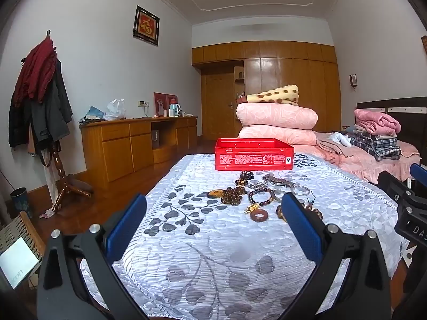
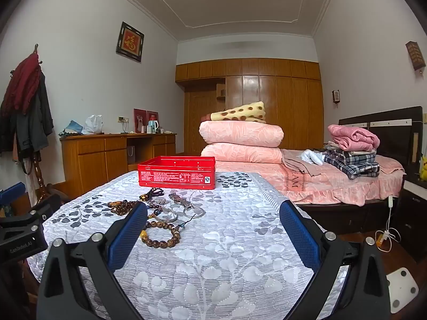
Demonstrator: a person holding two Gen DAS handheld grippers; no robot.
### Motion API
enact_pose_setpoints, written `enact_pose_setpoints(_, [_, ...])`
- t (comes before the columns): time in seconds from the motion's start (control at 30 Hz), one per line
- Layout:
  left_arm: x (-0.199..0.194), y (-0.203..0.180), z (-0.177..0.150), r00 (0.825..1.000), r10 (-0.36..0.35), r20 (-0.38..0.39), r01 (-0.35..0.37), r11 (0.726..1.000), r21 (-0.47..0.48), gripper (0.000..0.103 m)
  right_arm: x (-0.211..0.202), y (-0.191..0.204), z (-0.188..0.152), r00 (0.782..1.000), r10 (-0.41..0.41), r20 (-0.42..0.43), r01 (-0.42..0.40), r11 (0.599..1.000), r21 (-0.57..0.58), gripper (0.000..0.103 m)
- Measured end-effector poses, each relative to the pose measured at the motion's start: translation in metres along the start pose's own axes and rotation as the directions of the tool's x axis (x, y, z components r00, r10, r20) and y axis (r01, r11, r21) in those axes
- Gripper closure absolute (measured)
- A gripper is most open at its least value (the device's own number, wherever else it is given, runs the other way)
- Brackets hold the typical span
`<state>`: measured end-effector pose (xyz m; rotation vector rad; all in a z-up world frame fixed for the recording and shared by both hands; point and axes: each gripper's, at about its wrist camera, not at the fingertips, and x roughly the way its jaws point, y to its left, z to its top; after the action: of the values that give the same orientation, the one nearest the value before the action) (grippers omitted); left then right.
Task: Organize jewelry
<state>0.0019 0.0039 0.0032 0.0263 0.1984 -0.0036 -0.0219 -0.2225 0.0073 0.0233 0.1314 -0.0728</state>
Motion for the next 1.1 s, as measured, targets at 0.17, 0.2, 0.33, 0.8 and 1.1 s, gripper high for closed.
enact_pose_setpoints(0.17, [-0.0018, -0.0015, -0.0011, 1.000, 0.003, 0.005, -0.003, 1.000, 0.002, 0.005, 0.0001, -0.0002, 0.0001, 1.000, 0.000, -0.001, 0.000, 1.000, 0.002, 0.006])
enact_pose_setpoints(0.2, [-0.0019, -0.0012, -0.0007, 1.000, 0.003, 0.005, -0.003, 1.000, 0.001, 0.005, 0.0000, -0.0002, 0.0002, 1.000, 0.001, -0.001, -0.001, 1.000, 0.002, 0.006])
enact_pose_setpoints(0.33, [-0.0025, -0.0017, -0.0011, 1.000, 0.003, 0.006, -0.003, 1.000, 0.002, 0.005, 0.0003, -0.0001, 0.0000, 1.000, 0.000, -0.002, 0.000, 1.000, 0.001, 0.006])
enact_pose_setpoints(0.8, [-0.0059, -0.0021, -0.0028, 1.000, 0.004, 0.007, -0.004, 1.000, 0.003, 0.005, 0.0006, -0.0003, 0.0002, 1.000, 0.000, -0.004, 0.000, 1.000, 0.002, 0.006])
enact_pose_setpoints(1.1, [-0.0061, -0.0023, -0.0032, 1.000, 0.004, 0.008, -0.004, 1.000, 0.002, 0.005, 0.0010, -0.0003, 0.0000, 1.000, 0.000, -0.005, 0.000, 1.000, 0.002, 0.006])
